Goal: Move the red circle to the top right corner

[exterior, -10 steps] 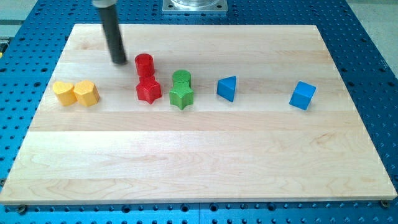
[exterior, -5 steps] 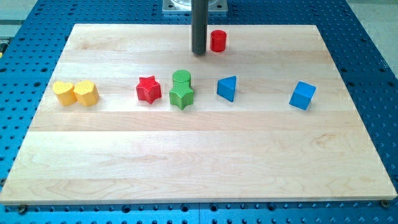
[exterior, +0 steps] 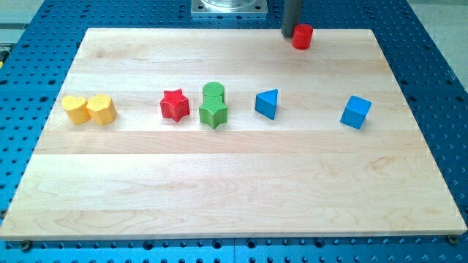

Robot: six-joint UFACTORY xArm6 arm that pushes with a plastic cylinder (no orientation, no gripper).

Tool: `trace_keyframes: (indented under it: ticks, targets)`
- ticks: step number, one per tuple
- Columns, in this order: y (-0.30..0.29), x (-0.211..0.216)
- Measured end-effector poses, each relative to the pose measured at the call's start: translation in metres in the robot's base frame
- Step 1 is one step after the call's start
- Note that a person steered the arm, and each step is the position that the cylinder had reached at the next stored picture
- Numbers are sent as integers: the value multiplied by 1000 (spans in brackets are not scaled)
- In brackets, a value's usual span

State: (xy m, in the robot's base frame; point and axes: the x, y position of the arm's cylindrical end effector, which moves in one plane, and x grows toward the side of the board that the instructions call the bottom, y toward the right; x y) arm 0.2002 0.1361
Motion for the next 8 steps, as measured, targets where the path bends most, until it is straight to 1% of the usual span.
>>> trace_keyframes:
  ticks: [1, 2, 3, 4, 5, 6, 8]
  targets:
    - [-24, 1]
    - [-68, 23]
    - [-23, 37]
    - [25, 40]
    - [53, 40]
    - [41, 45]
    - [41, 45]
